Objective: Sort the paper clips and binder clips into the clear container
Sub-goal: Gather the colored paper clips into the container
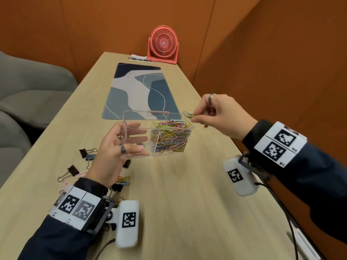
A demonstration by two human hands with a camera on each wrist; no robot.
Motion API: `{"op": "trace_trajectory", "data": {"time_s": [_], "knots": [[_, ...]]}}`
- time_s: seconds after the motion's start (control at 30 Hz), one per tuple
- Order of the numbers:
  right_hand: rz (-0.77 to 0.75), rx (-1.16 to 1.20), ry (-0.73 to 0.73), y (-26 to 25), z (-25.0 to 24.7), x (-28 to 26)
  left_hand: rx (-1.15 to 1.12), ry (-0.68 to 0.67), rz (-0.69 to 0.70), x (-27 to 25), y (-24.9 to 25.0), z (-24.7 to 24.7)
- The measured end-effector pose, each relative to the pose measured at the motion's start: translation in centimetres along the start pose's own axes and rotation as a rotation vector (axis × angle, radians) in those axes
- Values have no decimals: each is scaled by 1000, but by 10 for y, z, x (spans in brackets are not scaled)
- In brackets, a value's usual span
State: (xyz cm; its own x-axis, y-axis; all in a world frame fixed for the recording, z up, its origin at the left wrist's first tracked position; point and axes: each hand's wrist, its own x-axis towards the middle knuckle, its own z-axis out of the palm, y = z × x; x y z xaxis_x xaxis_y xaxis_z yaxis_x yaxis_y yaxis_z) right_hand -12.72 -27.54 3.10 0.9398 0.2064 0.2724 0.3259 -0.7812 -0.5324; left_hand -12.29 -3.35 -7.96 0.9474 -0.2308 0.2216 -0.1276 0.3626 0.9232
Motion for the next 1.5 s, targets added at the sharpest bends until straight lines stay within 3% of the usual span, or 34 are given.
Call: {"op": "trace_trajectory", "data": {"time_s": [0.43, 0.6, 0.97, 1.2, 1.5], "knots": [[-95, -131, -80, -23, 30, 14, -6, -33, -24, -2, 0, 3], [-125, -172, -24, -15, 21, 2, -29, -19, -24, -1, 0, 1], [-97, -159, -222, -10, 14, 1, -26, -33, -36, -2, 0, 3], [-101, -45, -122, -5, 7, -1, -22, -13, -24, -1, 2, 0], [-62, -204, -214, -5, 2, -1, -30, -7, -26, -2, 3, 2]]}}
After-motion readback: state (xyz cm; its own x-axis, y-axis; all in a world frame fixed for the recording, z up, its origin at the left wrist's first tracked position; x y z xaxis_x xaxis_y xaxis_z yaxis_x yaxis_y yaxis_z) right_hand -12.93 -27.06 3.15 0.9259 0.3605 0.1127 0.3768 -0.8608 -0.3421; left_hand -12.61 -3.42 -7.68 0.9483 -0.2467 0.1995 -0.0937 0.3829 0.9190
